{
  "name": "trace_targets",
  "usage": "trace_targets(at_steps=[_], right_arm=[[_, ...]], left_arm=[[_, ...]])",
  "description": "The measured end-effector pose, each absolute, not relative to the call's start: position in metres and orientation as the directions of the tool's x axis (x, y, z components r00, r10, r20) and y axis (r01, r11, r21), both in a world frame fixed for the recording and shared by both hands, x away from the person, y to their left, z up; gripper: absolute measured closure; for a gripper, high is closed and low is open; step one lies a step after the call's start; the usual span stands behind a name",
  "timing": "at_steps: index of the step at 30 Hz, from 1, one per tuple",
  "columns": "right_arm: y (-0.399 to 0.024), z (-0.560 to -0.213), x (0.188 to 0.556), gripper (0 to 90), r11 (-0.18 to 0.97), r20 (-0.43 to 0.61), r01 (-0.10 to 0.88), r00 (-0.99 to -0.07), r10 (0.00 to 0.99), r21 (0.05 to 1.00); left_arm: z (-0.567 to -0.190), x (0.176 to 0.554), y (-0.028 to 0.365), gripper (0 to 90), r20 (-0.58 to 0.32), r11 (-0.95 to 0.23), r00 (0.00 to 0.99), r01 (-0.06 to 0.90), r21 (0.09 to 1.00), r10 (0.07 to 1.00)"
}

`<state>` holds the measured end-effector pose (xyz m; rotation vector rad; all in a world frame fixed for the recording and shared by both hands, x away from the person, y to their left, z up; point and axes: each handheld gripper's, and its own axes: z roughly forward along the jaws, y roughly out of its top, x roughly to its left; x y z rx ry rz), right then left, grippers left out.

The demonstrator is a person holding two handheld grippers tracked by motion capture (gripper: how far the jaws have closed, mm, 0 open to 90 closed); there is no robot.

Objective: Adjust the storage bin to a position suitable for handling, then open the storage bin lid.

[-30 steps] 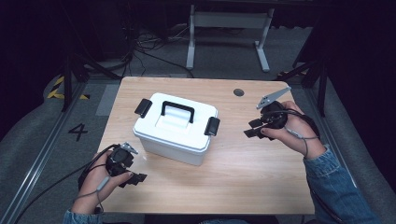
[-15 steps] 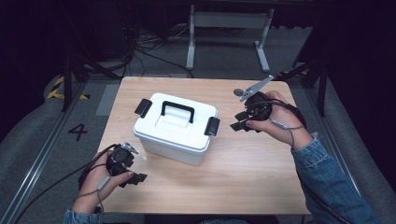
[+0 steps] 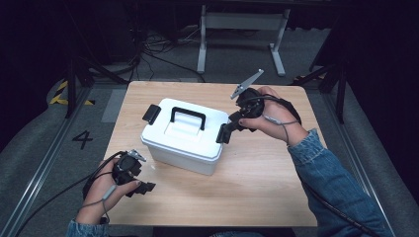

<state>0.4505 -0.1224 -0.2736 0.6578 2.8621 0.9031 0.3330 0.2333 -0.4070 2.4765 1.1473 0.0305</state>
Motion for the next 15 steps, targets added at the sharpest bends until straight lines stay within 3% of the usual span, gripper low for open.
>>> trace_targets(at_steps=[15], right_arm=[[-0.089, -0.283, 0.465, 54.5, 0.718, 0.100, 0.388, -0.907, 0.410, 0.578]], left_arm=[[-0.406, 0.342, 0.226, 23.6, -0.143, -0.597, 0.679, 0.712, 0.371, 0.720]])
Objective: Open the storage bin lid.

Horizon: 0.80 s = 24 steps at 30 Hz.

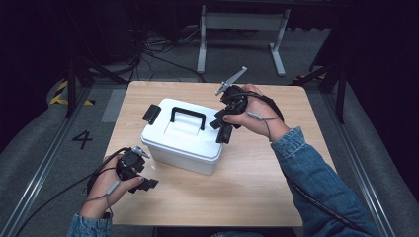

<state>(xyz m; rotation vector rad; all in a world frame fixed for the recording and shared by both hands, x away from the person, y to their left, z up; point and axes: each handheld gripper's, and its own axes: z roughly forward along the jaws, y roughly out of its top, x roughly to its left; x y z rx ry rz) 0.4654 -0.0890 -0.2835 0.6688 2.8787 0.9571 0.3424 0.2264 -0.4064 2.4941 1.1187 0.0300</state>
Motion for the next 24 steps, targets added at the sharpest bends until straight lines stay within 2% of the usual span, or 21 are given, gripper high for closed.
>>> trace_targets(at_steps=[17, 24], right_arm=[[-0.050, -0.305, 0.487, 50.3, 0.707, 0.133, 0.394, -0.909, 0.396, 0.588], [-0.036, -0.313, 0.492, 58.0, 0.719, 0.128, 0.384, -0.914, 0.385, 0.579]], left_arm=[[-0.406, 0.340, 0.230, 23.5, -0.141, -0.593, 0.675, 0.714, 0.372, 0.724], [-0.407, 0.340, 0.231, 23.5, -0.145, -0.592, 0.673, 0.717, 0.369, 0.725]])
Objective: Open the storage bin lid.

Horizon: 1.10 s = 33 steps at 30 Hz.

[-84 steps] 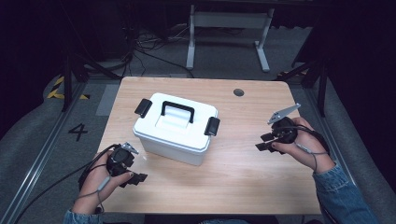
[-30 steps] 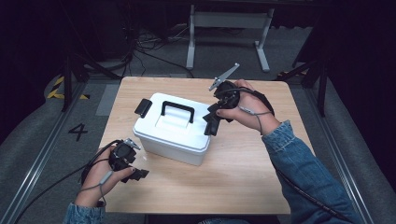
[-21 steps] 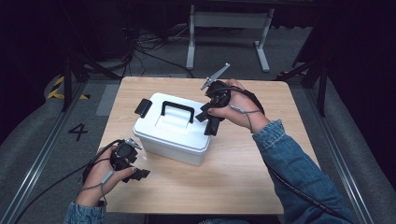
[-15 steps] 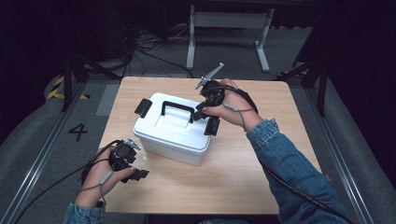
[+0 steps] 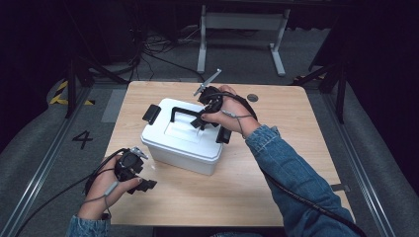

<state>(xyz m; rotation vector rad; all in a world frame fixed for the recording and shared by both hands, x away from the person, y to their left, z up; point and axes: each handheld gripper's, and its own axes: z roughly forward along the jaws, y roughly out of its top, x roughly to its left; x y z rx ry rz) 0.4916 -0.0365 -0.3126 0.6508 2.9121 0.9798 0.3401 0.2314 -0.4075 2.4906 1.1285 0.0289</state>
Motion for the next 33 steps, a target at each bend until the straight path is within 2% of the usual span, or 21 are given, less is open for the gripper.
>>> trace_targets(at_steps=[5, 14, 33], right_arm=[[-0.030, -0.314, 0.492, 61.9, 0.726, 0.127, 0.382, -0.916, 0.382, 0.572], [-0.027, -0.311, 0.492, 81.8, 0.720, 0.130, 0.376, -0.918, 0.374, 0.583], [-0.025, -0.302, 0.485, 84.4, 0.742, 0.078, 0.303, -0.943, 0.322, 0.598]], left_arm=[[-0.407, 0.340, 0.231, 23.5, -0.145, -0.591, 0.672, 0.718, 0.368, 0.726], [-0.407, 0.339, 0.231, 23.5, -0.145, -0.593, 0.674, 0.716, 0.368, 0.724], [-0.408, 0.339, 0.231, 23.4, -0.146, -0.594, 0.674, 0.716, 0.366, 0.724]])
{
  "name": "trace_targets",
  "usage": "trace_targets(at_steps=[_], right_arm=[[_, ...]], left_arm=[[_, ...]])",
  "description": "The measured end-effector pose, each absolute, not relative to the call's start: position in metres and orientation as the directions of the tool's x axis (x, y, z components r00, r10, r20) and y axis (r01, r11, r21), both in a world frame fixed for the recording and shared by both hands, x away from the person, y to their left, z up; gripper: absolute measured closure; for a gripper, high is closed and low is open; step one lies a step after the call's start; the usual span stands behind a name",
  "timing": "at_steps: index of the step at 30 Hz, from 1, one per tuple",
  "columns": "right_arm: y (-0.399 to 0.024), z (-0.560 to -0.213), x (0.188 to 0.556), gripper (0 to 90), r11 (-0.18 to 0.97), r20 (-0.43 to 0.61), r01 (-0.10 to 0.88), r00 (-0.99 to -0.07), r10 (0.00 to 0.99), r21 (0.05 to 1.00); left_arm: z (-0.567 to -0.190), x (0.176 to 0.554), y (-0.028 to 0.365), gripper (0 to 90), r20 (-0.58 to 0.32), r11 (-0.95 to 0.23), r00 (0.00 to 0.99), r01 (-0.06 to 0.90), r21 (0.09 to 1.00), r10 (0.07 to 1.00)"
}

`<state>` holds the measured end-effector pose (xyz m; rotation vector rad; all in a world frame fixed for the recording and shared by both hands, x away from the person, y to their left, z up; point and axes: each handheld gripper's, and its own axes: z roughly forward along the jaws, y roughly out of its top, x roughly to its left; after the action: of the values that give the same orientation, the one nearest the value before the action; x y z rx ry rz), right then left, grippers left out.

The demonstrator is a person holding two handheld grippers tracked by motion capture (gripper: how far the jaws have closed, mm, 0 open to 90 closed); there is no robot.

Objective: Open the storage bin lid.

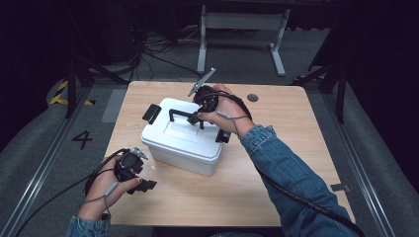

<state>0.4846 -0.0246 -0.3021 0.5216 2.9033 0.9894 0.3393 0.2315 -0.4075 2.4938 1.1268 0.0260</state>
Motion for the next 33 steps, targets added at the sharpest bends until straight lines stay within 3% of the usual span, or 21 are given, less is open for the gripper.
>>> trace_targets(at_steps=[17, 33], right_arm=[[-0.041, -0.264, 0.476, 84.4, 0.711, 0.056, 0.265, -0.951, 0.304, 0.651], [-0.090, -0.241, 0.472, 84.4, 0.690, 0.038, 0.284, -0.936, 0.349, 0.665]], left_arm=[[-0.408, 0.340, 0.232, 23.4, -0.145, -0.595, 0.676, 0.714, 0.368, 0.722], [-0.410, 0.341, 0.230, 23.3, -0.144, -0.598, 0.675, 0.717, 0.358, 0.724]])
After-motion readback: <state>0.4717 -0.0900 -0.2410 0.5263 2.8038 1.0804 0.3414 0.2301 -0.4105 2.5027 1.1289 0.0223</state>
